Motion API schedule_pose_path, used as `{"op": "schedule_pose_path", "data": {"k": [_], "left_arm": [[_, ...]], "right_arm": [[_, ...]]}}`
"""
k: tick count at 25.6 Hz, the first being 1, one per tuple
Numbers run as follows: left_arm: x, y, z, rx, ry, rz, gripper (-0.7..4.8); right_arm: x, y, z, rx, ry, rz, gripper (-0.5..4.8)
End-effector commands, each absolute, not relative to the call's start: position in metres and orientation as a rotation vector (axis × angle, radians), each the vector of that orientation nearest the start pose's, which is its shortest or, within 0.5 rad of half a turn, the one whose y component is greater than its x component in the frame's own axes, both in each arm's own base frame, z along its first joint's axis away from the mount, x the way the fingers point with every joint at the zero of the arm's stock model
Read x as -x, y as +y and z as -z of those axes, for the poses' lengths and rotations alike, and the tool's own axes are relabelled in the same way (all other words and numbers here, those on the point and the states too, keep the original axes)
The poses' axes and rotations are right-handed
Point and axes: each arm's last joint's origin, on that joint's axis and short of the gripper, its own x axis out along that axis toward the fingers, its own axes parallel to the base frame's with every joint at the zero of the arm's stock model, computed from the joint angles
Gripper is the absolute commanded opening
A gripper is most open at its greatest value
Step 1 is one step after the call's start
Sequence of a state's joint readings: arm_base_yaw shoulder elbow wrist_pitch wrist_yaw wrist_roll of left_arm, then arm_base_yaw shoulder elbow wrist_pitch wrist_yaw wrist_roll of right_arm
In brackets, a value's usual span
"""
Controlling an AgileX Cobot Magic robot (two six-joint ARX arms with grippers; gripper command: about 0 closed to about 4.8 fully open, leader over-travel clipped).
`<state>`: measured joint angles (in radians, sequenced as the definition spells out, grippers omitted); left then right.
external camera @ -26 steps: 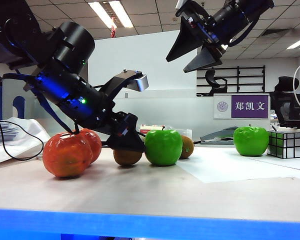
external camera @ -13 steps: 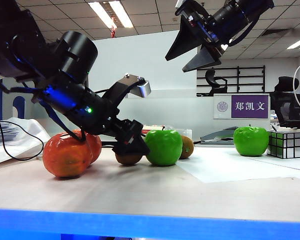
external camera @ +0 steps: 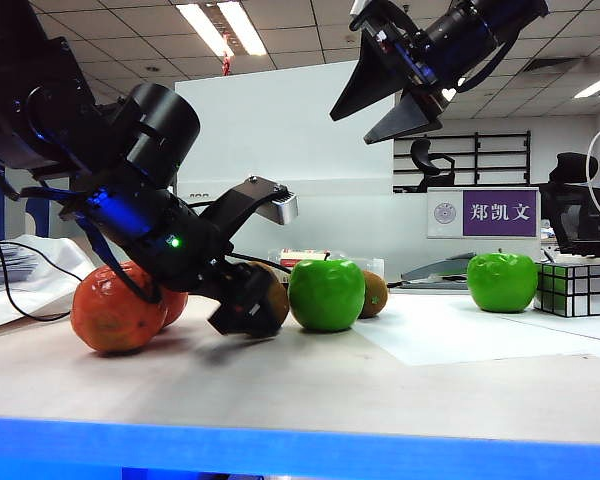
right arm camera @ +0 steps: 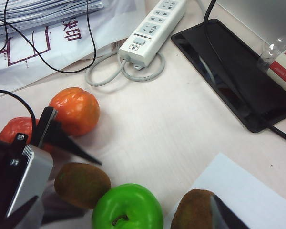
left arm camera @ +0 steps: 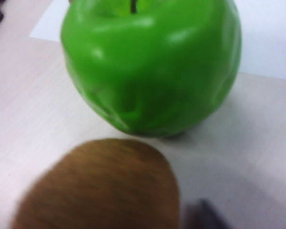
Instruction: Put the same fruits together.
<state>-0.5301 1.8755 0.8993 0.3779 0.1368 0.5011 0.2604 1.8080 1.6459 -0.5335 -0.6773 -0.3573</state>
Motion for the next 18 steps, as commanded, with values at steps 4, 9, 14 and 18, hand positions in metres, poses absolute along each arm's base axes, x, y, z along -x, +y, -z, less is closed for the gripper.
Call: {"op": "schedule_pose_path", "data": {"k": [4,9,14,18], "left_arm": [[-0.315,-0.189,-0.136,-0.579,0.393,0.776,1.72],[-0.315,-0.189,-0.136,-0.577,0.393,0.776,0.48],[-0.316,-0.19,-0.138,-0.534,0.377,0.769,0.06],[-0.322,-0.194,-0.147,-0.497,0.329,0.77,-0.06]], "right_arm": [[-0.383,0.122,-0.326,0.168,0.514,-1.025,4.79],[-0.383,0.122,-0.326,0.168,0.514,-1.026,4.79],[-0.384,0.122,-0.326,0.168,0.514,-1.026,4.79],[-0.384,0.122,-0.326,0.168,0.514,-1.026,4.79]]}}
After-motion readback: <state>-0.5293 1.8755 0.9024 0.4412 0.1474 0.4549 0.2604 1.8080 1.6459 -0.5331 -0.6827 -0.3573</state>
